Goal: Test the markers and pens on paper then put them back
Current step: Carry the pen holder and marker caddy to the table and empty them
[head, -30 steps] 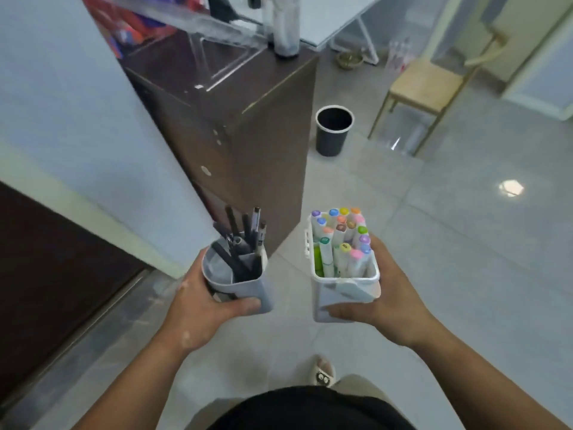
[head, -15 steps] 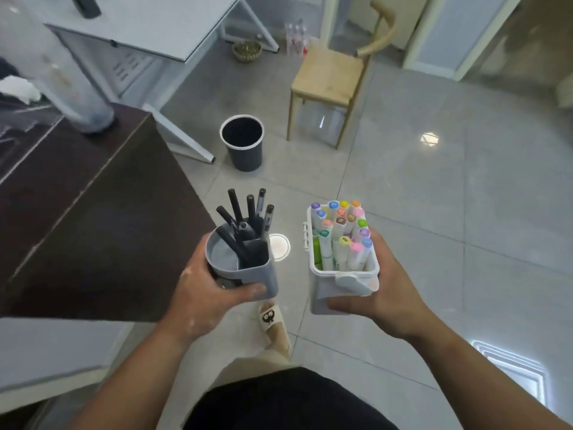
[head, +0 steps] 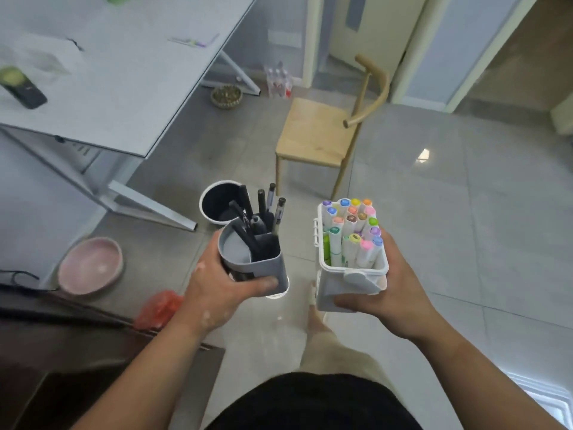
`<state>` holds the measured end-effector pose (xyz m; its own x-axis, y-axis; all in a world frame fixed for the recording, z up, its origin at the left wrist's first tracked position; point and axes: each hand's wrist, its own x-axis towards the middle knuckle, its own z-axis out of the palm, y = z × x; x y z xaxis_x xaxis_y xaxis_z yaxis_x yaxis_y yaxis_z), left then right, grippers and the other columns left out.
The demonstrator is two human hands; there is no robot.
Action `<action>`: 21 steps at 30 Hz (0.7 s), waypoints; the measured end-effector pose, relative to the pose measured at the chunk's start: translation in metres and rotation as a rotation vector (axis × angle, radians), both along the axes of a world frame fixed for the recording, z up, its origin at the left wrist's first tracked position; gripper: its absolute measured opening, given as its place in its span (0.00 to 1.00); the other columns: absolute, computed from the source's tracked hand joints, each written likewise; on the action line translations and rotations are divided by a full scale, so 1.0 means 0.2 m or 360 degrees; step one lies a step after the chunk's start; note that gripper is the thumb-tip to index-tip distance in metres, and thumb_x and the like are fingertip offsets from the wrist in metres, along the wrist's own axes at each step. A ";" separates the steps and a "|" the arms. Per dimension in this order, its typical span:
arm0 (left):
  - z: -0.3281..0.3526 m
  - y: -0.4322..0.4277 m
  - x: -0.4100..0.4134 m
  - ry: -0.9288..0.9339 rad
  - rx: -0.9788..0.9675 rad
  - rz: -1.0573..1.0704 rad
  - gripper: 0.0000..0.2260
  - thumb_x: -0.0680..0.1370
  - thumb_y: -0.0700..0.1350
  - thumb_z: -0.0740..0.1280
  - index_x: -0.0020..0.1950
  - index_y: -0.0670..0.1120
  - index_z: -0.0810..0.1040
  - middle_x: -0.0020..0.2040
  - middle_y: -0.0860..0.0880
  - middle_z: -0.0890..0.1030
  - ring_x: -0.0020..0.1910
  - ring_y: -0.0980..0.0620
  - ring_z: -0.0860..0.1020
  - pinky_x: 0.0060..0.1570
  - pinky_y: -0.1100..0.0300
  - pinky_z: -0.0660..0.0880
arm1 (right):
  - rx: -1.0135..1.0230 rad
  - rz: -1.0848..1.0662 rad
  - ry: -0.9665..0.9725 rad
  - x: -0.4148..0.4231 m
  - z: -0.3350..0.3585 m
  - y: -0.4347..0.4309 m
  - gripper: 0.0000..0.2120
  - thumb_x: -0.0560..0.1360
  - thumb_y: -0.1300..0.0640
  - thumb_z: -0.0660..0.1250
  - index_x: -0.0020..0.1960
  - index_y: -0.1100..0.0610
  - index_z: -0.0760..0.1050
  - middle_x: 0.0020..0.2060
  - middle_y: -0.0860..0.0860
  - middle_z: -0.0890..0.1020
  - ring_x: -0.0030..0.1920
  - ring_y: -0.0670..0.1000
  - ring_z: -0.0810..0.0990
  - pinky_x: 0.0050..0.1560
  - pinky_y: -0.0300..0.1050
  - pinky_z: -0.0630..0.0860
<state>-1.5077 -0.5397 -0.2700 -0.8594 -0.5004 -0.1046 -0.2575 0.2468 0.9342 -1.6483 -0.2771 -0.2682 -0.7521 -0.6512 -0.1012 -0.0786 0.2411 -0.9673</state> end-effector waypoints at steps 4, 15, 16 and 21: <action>-0.04 -0.25 -0.46 -0.0056 -0.0025 0.0182 0.44 0.51 0.61 0.83 0.65 0.64 0.72 0.55 0.63 0.82 0.54 0.64 0.81 0.47 0.70 0.77 | 0.0004 0.0111 -0.0010 -0.58 -0.02 -0.28 0.54 0.58 0.43 0.87 0.77 0.43 0.63 0.68 0.42 0.79 0.65 0.47 0.80 0.55 0.37 0.81; -0.03 -0.99 -1.39 -0.0058 -0.0007 0.0539 0.41 0.52 0.65 0.83 0.61 0.72 0.69 0.55 0.70 0.80 0.53 0.71 0.79 0.41 0.79 0.73 | 0.0076 0.0498 0.0049 -1.80 0.07 -1.21 0.54 0.60 0.44 0.87 0.78 0.40 0.62 0.69 0.42 0.78 0.66 0.45 0.80 0.55 0.32 0.78; -0.05 -1.09 -1.46 -0.0055 0.0004 0.0572 0.41 0.52 0.64 0.83 0.61 0.71 0.70 0.55 0.69 0.80 0.53 0.69 0.79 0.43 0.77 0.75 | 0.0072 0.0502 0.0051 -1.88 0.07 -1.32 0.54 0.59 0.42 0.86 0.78 0.39 0.62 0.68 0.41 0.78 0.66 0.45 0.80 0.55 0.31 0.78; -0.11 -1.63 -1.78 -0.0055 0.0025 0.0605 0.44 0.51 0.68 0.82 0.65 0.64 0.71 0.57 0.63 0.81 0.57 0.63 0.80 0.53 0.62 0.78 | 0.0074 0.0512 0.0081 -2.25 0.01 -1.90 0.52 0.59 0.47 0.87 0.77 0.41 0.63 0.67 0.40 0.79 0.65 0.44 0.79 0.56 0.31 0.78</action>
<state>-1.8639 -0.8659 -0.2927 -0.6086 -0.7810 -0.1403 -0.3592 0.1135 0.9263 -2.0981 -0.6563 -0.2666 -0.5137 -0.8517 -0.1038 -0.2061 0.2400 -0.9487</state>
